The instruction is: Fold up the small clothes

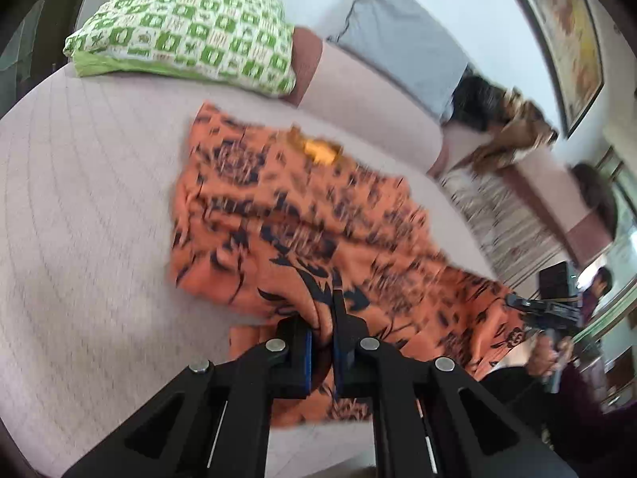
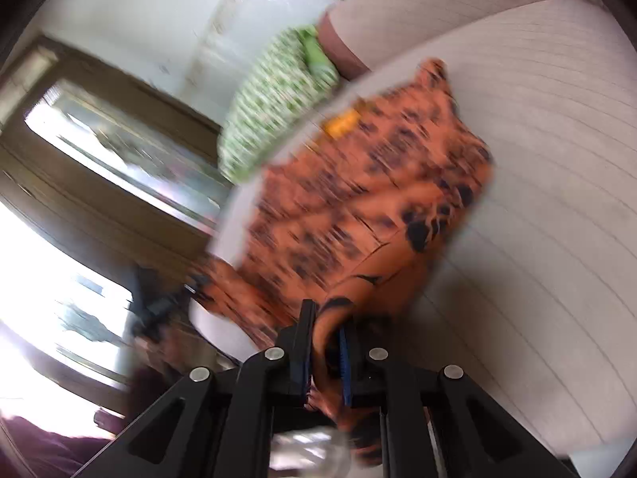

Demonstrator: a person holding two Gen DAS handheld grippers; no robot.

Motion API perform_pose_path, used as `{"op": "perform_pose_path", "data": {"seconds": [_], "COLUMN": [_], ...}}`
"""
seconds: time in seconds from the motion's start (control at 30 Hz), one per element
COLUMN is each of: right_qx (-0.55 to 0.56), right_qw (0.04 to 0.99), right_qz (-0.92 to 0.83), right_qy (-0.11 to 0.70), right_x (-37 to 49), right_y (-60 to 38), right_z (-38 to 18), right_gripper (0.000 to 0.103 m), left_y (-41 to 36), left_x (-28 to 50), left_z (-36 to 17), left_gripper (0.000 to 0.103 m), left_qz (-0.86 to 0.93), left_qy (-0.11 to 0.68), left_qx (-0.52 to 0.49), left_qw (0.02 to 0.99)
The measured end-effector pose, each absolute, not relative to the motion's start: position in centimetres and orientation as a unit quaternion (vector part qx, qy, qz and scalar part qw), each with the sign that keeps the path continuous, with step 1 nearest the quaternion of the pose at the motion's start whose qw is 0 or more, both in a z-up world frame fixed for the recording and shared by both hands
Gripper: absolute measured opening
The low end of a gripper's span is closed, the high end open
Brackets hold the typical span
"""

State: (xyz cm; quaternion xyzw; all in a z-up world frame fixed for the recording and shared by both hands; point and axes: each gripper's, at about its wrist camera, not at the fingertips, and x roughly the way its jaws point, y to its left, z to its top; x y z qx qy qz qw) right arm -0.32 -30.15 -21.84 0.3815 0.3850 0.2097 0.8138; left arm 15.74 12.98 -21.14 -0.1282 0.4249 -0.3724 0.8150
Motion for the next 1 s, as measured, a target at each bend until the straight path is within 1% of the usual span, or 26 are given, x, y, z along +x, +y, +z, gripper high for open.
{"op": "perform_pose_path", "data": {"seconds": [0.13,0.27,0.37,0.43,0.47,0.53,0.57,0.6,0.63,0.67,0.7,0.83,0.93,1.0], "right_qx": [0.403,0.443,0.465,0.460,0.462,0.452,0.439,0.424,0.410,0.406,0.409,0.412,0.425,0.448], "right_qw": [0.816,0.821,0.827,0.835,0.832,0.824,0.823,0.825,0.825,0.823,0.821,0.815,0.790,0.770], "right_qz": [0.217,0.196,0.157,0.125,0.120,0.125,0.126,0.120,0.112,0.110,0.113,0.117,0.107,0.102], "right_qy": [0.353,0.302,0.273,0.275,0.282,0.318,0.337,0.355,0.372,0.381,0.382,0.389,0.428,0.443], "right_x": [3.4,8.7,12.4,14.5,14.9,15.2,14.8,14.5,13.6,12.5,11.1,4.9,0.4,-0.9], "right_y": [-31.2,-34.3,-36.9,-37.8,-37.9,-37.6,-37.2,-36.6,-36.1,-35.7,-35.5,-34.7,-33.5,-32.7], "right_z": [-20.5,-19.6,-19.6,-20.0,-20.3,-20.7,-20.9,-20.9,-21.0,-21.2,-21.3,-21.4,-23.4,-25.3], "right_gripper": [0.011,0.011,0.011,0.015,0.015,0.016,0.021,0.035,0.045,0.070,0.078,0.078,0.078,0.078], "left_y": [12.8,12.1,11.1,10.5,10.2,10.0,10.1,10.2,10.5,10.6,10.8,12.3,13.1,13.5], "left_x": [18.6,24.6,29.1,30.4,30.3,29.5,29.0,28.7,28.3,28.2,27.9,25.7,23.7,22.6], "left_z": [-18.8,-17.0,-17.3,-18.2,-18.7,-19.8,-20.3,-20.8,-21.3,-21.4,-21.3,-19.9,-18.8,-18.4], "left_gripper": [0.007,0.007,0.007,0.007,0.007,0.007,0.007,0.007,0.007,0.007,0.007,0.007,0.007,0.007], "left_qz": [-0.384,-0.377,-0.330,-0.308,-0.312,-0.316,-0.317,-0.319,-0.317,-0.314,-0.313,-0.319,-0.321,-0.320], "left_qy": [0.410,0.407,0.421,0.432,0.428,0.419,0.417,0.417,0.421,0.425,0.426,0.397,0.381,0.375], "left_qx": [-0.148,-0.185,-0.177,-0.170,-0.177,-0.182,-0.189,-0.196,-0.203,-0.204,-0.204,-0.230,-0.243,-0.252], "left_qw": [0.814,0.811,0.826,0.830,0.830,0.831,0.830,0.828,0.825,0.824,0.824,0.829,0.832,0.833]}}
